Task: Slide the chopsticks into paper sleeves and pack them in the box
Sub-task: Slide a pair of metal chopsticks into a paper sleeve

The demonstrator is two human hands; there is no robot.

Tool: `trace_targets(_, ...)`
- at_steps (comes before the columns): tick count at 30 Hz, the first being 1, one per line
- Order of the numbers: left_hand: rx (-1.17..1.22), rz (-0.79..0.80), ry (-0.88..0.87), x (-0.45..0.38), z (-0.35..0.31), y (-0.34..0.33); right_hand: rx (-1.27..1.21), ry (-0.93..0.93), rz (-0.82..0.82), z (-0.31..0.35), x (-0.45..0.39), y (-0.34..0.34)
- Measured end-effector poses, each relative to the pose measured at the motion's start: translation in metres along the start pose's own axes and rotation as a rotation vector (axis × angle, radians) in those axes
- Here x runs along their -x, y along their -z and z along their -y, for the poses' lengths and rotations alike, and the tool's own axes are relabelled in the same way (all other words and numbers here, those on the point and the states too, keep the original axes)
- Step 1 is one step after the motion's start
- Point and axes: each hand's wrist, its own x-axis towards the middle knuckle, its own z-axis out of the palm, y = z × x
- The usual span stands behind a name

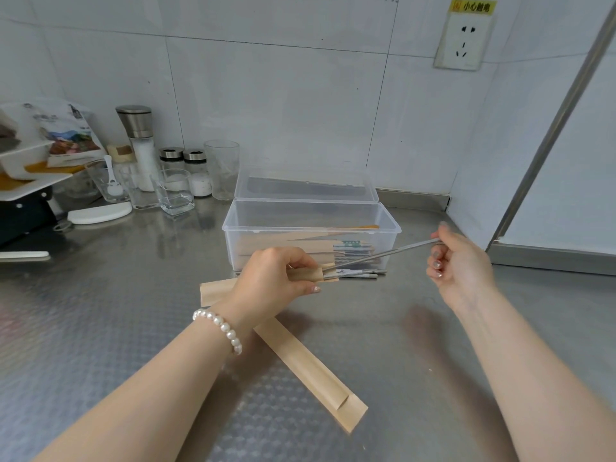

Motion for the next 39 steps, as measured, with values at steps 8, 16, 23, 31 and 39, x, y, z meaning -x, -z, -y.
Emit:
trace_targets(8,0.021,-0.022,0.007,0.001,-0.001,0.0,0.369,-0.081,0.326,-0.011,0.015,-0.013)
trace_targets(16,0.009,-0.012,0.001,0.001,-0.004,0.0,0.463,-0.084,0.419,-0.018,0.025,-0.021)
trace_targets(23,0.014,-0.008,-0.018,0.002,-0.003,-0.001,0.474,-0.092,0.449,-0.02,0.03,-0.026)
trace_targets(31,-0.009,-0.002,-0.02,0.002,-0.003,-0.002,0.486,-0.107,0.479,-0.023,0.035,-0.029)
trace_targets(39,0.004,-0.024,-0.007,0.003,-0.006,0.006,0.355,-0.137,0.46,-0.019,0.035,-0.031)
